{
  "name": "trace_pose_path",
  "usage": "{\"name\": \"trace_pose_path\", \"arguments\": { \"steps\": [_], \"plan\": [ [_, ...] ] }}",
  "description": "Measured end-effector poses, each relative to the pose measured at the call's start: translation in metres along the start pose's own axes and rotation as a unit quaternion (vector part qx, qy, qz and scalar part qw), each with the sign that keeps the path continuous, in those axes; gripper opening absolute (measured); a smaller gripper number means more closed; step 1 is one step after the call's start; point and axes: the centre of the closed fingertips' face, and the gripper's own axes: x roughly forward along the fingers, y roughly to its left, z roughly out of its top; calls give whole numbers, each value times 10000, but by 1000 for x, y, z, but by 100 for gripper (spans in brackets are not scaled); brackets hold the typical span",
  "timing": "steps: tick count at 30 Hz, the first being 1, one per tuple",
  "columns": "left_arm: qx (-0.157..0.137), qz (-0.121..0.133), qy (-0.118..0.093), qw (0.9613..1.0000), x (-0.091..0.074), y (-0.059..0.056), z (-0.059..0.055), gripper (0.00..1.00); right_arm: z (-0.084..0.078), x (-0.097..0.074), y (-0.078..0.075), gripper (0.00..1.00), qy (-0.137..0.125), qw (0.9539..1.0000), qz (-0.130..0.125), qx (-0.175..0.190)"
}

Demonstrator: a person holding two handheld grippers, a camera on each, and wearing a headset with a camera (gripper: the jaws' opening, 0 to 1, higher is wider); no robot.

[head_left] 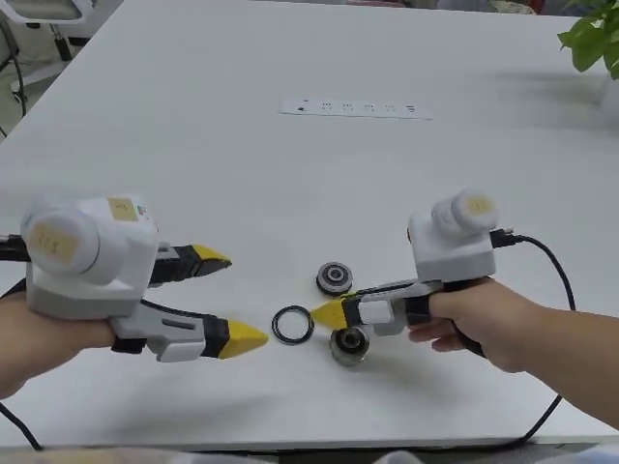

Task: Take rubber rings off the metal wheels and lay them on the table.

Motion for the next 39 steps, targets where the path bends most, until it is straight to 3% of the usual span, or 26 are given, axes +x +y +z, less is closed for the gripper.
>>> {"name": "trace_pose_path", "arguments": {
  "steps": [7,19,30,39],
  "plan": [
    [34,28,-39,10000,1,3,6,62,13,-11,6,15,-272,9995,-56,-137],
    [94,65,-111,9999,8,12,21,61,28,-33,-4,24,-637,9966,-287,-441],
    [108,91,-151,9998,16,22,32,60,41,-49,-17,32,-812,9915,-550,-859],
    [94,82,-159,9998,25,25,35,59,42,-55,-25,35,-760,9870,-682,-1245]
  ]
}}
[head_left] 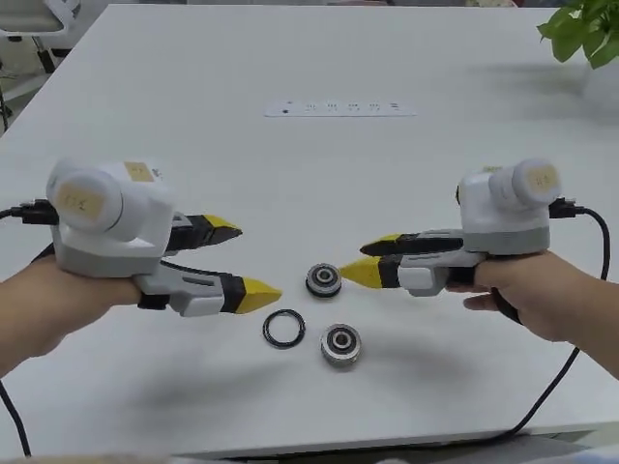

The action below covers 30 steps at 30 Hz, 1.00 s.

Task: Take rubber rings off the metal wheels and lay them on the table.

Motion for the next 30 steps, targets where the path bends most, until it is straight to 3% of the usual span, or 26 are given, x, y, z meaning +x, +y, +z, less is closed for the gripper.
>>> {"name": "trace_pose_path", "arguments": {
  "steps": [17,30],
  "plan": [
    [56,-4,117,9999,23,7,-3,56,-18,10,-9,32,289,9976,-81,-618],
    [93,-121,250,9996,43,3,-9,51,-31,21,-14,29,515,9940,-64,-964]
  ]
}}
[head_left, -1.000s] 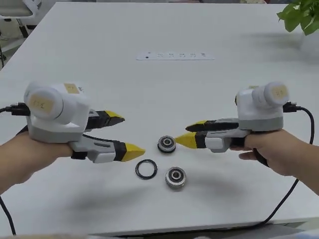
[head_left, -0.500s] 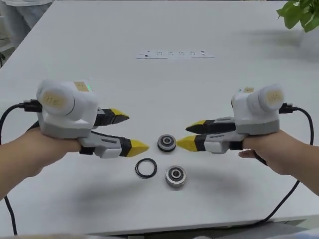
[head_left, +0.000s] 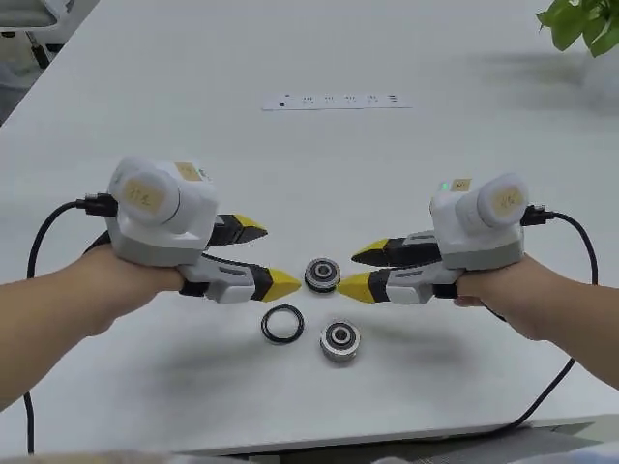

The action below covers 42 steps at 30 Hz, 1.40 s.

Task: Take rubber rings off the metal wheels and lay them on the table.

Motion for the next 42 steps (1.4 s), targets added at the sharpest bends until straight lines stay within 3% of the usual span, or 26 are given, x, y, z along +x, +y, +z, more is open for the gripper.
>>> {"name": "trace_pose_path", "arguments": {
  "steps": [28,42],
  "plan": [
    [-105,-166,24,9998,33,-8,0,36,-11,15,-3,18,74,10000,27,36],
    [48,-267,99,9996,47,-13,0,27,-13,15,-4,14,66,10000,-5,41]
  ]
}}
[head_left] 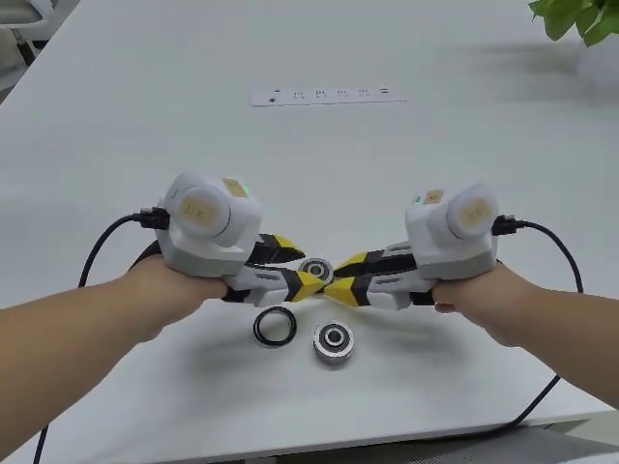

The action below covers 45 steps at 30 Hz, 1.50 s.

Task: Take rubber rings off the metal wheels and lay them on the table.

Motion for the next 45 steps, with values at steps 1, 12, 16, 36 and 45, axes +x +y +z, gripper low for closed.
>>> {"name": "trace_pose_path", "arguments": {
  "steps": [1,12,16,36,45],
  "plan": [
    [11,-5,12,10000,1,0,0,26,0,0,0,14,0,10000,-1,4],
    [181,88,132,9997,6,-2,0,18,1,0,0,11,-29,10000,-62,-29],
    [80,179,85,9998,6,2,0,14,0,-1,-2,5,0,9999,-92,-42],
    [225,280,149,9992,4,2,-4,13,0,-6,-7,0,-334,9870,-184,1564],
    [224,281,140,9993,3,-1,-3,13,2,-6,-8,0,-478,9808,-148,1882]
  ]
}}
